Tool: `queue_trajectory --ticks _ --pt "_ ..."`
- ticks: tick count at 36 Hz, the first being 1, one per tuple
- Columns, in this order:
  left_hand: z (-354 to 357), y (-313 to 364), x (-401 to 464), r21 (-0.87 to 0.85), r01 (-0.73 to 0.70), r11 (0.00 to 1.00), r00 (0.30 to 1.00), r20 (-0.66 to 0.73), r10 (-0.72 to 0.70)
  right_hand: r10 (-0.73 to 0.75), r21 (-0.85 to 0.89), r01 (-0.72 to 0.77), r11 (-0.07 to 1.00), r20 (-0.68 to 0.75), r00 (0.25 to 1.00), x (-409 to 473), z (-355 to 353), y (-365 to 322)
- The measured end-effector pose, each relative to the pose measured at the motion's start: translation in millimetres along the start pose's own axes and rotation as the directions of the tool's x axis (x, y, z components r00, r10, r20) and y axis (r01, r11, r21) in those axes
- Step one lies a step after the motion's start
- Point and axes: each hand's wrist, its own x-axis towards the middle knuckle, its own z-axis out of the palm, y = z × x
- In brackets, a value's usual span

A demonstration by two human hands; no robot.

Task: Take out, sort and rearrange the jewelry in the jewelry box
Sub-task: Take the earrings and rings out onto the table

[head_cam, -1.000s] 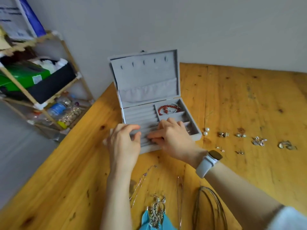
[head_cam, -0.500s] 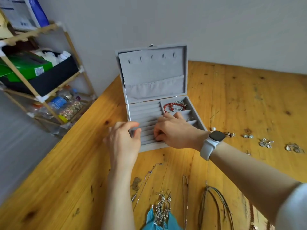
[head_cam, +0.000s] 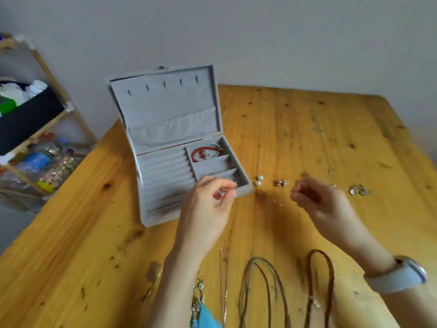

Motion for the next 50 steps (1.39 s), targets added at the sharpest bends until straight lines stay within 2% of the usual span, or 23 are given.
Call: queue_trajectory --ticks 2,5,10,16,20,27,41,50 --pt "18 14 -7 0.009 -0.043 0.999 0.996 0.075 0.042 0.049 -0.129 -0.058 0.99 -0.071 0.996 -15 -21 23" --pt "51 27 -23 0.074 -0.129 0.989 0.974 0.198 0.112 0.104 -0.227 -0.132 0.965 -0.132 0.986 -30 -37 52" --pt "99 36 -37 0.31 -0.331 0.891 0.911 0.351 0.217 -0.031 -0.346 -0.023 0.938 -0.151 0.988 -26 -32 75" --pt "111 35 -35 0.369 -0.339 0.865 0.917 0.336 0.216 -0.128 -0.377 0.061 0.924 -0.155 0.979 -18 -28 82" --pt "115 29 -37 0.353 -0.329 0.876 0.928 0.294 0.231 -0.158 -0.335 0.088 0.938 -0.188 0.969 -20 -29 84" --pt "114 24 -39 0.346 -0.354 0.869 0.918 0.307 0.252 -0.06 -0.202 0.008 0.979 -0.253 0.966 -24 -32 81" --pt "115 24 -39 0.348 -0.348 0.87 0.919 0.311 0.244 -0.041 -0.339 -0.058 0.939 -0.277 0.96 -25 -33 92" --pt "114 24 -38 0.343 -0.348 0.873 0.915 0.327 0.236 0.018 -0.234 -0.071 0.97 -0.22 0.975 -30 -44 89"
